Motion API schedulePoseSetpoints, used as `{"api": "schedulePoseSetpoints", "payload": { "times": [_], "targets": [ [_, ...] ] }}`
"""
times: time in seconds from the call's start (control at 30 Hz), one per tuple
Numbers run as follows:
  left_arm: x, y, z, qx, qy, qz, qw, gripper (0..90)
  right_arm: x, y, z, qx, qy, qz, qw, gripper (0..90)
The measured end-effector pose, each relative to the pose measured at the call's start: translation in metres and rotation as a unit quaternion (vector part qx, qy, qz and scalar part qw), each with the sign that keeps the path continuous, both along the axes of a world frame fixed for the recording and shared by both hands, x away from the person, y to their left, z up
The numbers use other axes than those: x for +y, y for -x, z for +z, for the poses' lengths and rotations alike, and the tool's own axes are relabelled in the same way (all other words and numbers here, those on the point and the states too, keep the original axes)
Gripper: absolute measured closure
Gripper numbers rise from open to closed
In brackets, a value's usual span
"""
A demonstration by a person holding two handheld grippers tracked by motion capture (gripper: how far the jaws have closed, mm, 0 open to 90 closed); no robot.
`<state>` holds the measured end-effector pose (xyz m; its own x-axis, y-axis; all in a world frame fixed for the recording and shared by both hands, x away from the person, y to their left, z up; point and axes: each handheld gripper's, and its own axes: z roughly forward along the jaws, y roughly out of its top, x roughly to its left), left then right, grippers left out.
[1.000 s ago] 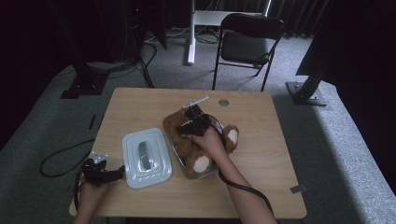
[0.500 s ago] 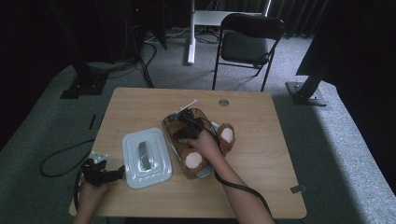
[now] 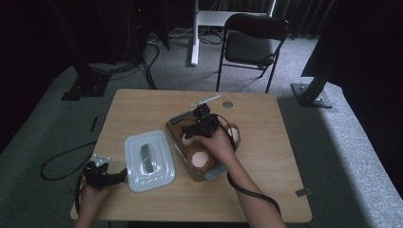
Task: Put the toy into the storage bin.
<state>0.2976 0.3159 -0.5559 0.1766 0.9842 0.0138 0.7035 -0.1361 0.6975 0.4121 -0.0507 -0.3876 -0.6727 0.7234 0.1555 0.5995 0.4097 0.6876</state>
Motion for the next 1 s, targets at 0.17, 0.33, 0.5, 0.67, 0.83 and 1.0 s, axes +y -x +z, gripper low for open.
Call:
{"api": "schedulePoseSetpoints", "payload": {
  "times": [0.17, 0.33, 0.5, 0.67, 0.83, 1.0],
  "targets": [
    [0.000, 0.000, 0.000, 0.000, 0.000, 0.000, 1.0000, 0.8, -0.018, 0.018, 0.020, -0.026, -0.032, 0.007, 0.9991, 31.0],
    [0.000, 0.000, 0.000, 0.000, 0.000, 0.000, 1.0000, 0.8, -0.042, 0.036, 0.039, -0.060, -0.076, -0.014, 0.9952, 31.1],
    [0.000, 0.000, 0.000, 0.000, 0.000, 0.000, 1.0000, 0.8, -0.063, 0.051, 0.050, -0.085, -0.086, -0.018, 0.9925, 32.4],
    [0.000, 0.000, 0.000, 0.000, 0.000, 0.000, 1.0000, 0.8, -0.086, 0.063, 0.049, -0.097, -0.090, -0.022, 0.9910, 35.1],
    [0.000, 0.000, 0.000, 0.000, -0.001, 0.000, 1.0000, 0.8, -0.105, 0.074, 0.037, -0.088, -0.077, -0.024, 0.9929, 42.8],
    [0.000, 0.000, 0.000, 0.001, 0.000, 0.000, 1.0000, 0.8, -0.127, 0.087, 0.024, -0.097, -0.076, -0.031, 0.9918, 56.4]
  ]
}}
